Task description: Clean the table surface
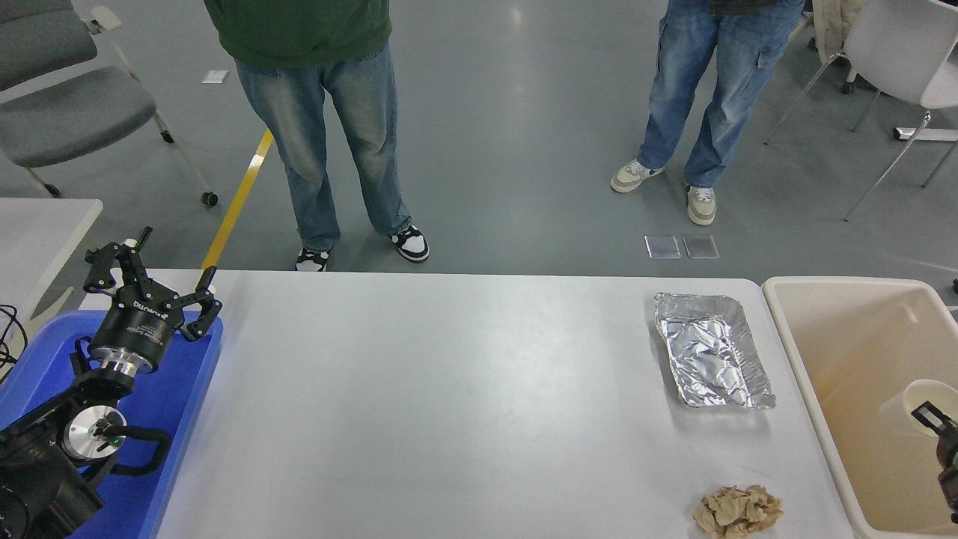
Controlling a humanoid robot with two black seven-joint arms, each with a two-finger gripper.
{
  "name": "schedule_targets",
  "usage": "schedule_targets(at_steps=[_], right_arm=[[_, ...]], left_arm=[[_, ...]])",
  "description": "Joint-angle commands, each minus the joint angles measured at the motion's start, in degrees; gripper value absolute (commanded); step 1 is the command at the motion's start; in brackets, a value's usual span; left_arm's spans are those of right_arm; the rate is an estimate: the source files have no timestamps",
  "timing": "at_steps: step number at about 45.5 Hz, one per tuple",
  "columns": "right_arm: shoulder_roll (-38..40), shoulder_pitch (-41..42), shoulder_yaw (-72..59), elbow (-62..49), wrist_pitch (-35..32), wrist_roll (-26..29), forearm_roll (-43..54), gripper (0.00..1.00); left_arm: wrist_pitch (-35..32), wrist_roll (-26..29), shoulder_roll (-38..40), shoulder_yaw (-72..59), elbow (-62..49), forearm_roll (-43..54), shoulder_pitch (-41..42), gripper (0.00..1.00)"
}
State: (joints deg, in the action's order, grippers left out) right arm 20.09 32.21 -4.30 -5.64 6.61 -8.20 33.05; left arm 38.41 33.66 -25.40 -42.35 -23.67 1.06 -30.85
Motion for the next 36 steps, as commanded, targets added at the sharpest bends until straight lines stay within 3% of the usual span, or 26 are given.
schedule_targets(at_steps=[1,36], right_arm=[[-0.22,0.39,-0.45,-0.69,4.2,0.56,-0.27,1.0],[1.01,1.45,0.43,-0.69,3.85,0.56,-1.58,1.0]], left_arm=[[0.0,0.0,0.0,-0.02,0.03,0.0,0.0,1.0],[-0.35,0.09,0.0,0.07,0.03,0.0,0.09,1.0]])
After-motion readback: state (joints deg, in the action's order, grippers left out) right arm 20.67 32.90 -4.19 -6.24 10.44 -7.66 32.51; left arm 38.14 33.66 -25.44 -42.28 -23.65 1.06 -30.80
